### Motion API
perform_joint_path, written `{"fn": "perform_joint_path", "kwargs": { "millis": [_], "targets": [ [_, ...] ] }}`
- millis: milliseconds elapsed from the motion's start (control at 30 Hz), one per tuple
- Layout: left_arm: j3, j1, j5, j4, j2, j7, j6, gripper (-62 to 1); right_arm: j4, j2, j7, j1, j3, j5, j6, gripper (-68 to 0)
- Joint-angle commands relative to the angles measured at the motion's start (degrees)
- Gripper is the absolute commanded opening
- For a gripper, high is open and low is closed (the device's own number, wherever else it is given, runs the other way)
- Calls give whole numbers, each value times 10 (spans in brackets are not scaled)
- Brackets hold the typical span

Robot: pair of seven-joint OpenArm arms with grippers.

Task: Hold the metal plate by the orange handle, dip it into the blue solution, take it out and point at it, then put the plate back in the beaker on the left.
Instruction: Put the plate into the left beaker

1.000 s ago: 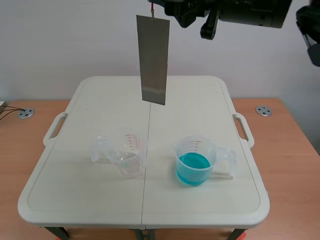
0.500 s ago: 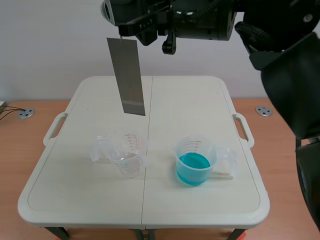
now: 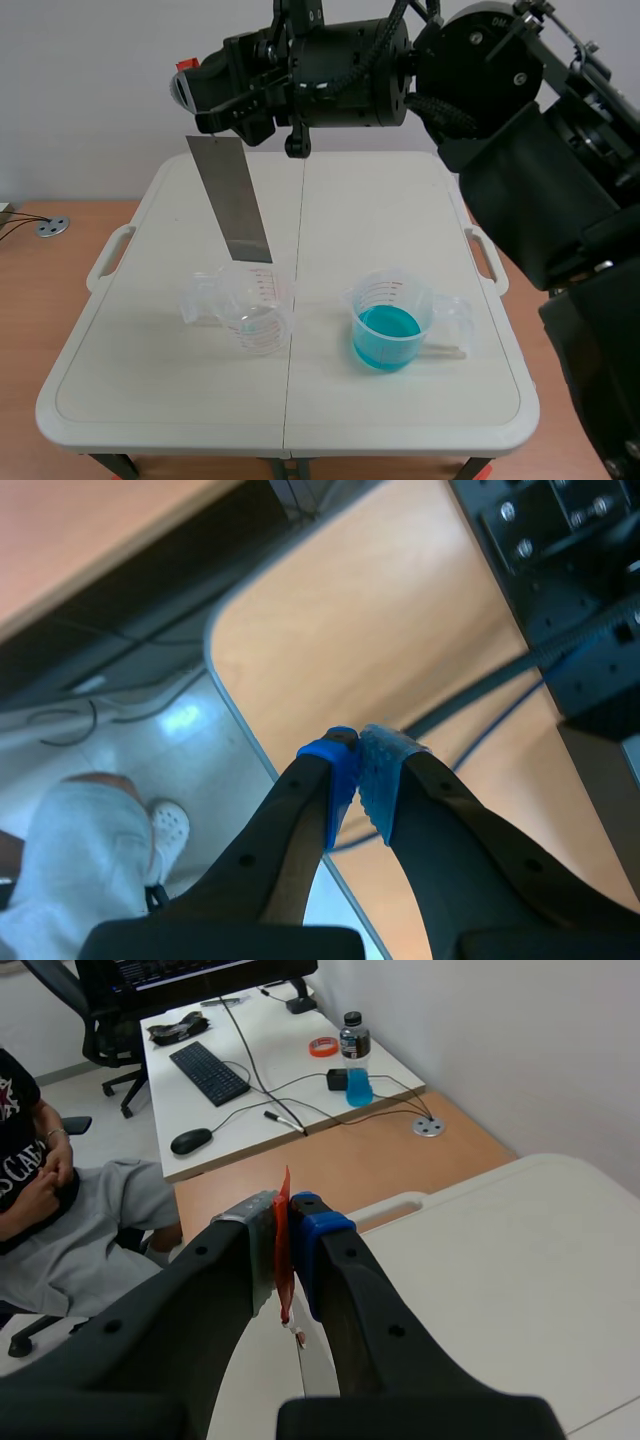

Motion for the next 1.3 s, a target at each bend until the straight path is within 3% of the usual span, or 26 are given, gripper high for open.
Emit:
{"fn": "perform_joint_path", "kwargs": {
  "millis": [0,633,1267],
  "targets": [
    [2,0,-3,5,3,-5,0,-562,5,-2,11,16,3,6,0,-665],
    [2,-3,-3,-2,4,9,-4,-562,0,-1,-26,-12,3,6,0,-665],
    [2,-21,-3,-24,4,25,-9,-562,-17,-2,-21,-32,3,-7,0,-665]
  ]
}}
